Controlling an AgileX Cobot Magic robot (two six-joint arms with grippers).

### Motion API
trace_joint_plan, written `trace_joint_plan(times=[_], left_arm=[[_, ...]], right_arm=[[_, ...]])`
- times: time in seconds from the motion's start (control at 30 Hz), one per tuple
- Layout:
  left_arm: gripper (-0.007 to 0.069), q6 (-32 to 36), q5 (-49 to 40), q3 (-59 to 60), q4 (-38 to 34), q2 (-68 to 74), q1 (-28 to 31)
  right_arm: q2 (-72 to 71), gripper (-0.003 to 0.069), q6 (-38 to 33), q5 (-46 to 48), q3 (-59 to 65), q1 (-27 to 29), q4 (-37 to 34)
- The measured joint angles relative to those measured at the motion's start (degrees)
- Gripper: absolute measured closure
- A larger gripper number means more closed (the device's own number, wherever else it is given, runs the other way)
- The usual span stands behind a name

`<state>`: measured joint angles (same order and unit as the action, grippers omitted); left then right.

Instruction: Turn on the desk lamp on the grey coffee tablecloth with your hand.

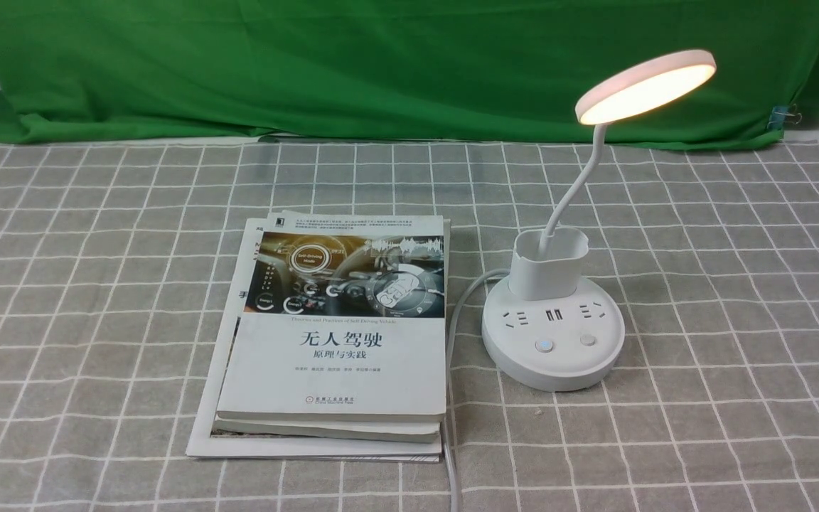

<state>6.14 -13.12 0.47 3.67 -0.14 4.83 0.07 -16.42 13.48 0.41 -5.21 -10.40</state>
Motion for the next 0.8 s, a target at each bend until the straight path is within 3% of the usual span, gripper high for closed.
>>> trace_joint_plan(times=[0.8], left_arm=[[0.0606,0.05,0.0,0.0,0.0,0.0,0.0]], right_arm=[[0.0,0.0571,0.0,0.13,0.0,0.08,0.0]])
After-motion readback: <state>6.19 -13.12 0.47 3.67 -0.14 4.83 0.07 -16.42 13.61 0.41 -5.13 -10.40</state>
